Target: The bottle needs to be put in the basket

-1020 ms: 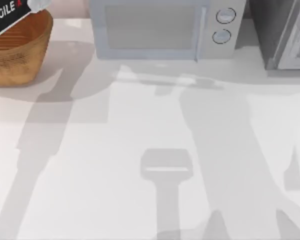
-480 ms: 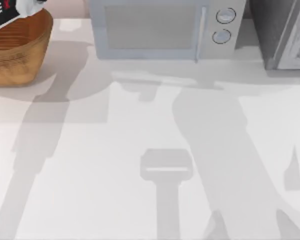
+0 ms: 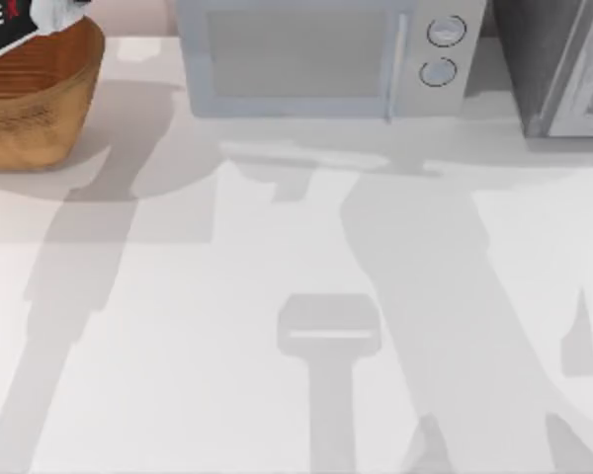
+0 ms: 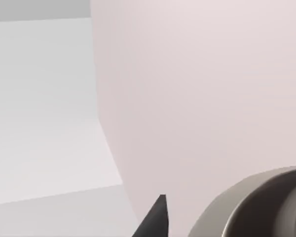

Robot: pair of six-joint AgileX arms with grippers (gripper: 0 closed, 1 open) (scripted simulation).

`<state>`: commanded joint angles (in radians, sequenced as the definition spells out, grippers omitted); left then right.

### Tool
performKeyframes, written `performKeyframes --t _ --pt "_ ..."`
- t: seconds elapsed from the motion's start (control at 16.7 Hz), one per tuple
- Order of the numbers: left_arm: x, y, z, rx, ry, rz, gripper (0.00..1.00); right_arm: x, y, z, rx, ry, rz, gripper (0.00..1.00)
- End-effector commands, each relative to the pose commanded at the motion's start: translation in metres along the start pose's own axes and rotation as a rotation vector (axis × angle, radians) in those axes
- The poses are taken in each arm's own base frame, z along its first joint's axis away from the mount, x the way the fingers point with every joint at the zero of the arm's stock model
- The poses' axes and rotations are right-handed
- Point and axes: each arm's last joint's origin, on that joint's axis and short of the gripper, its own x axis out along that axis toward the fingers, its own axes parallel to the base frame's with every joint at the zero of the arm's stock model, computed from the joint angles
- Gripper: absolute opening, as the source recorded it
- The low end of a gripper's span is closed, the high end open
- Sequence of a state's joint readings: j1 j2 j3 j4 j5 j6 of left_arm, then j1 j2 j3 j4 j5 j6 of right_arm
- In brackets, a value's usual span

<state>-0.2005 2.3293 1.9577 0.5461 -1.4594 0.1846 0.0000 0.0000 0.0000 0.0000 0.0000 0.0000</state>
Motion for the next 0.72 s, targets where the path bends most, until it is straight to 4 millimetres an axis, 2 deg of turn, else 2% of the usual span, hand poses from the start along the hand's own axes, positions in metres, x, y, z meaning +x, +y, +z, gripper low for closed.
performKeyframes --t 0.36,0.72 --pt "0.0 0.0 0.0 0.0 0.0 0.0 0.98 0.0 0.0 0.0 0.0 0.0 0.0 1.0" --pt "0.0 0.0 0.0 0.0 0.0 0.0 1.0 0.0 0.0 0.0 0.0 0.0 0.0 1.0"
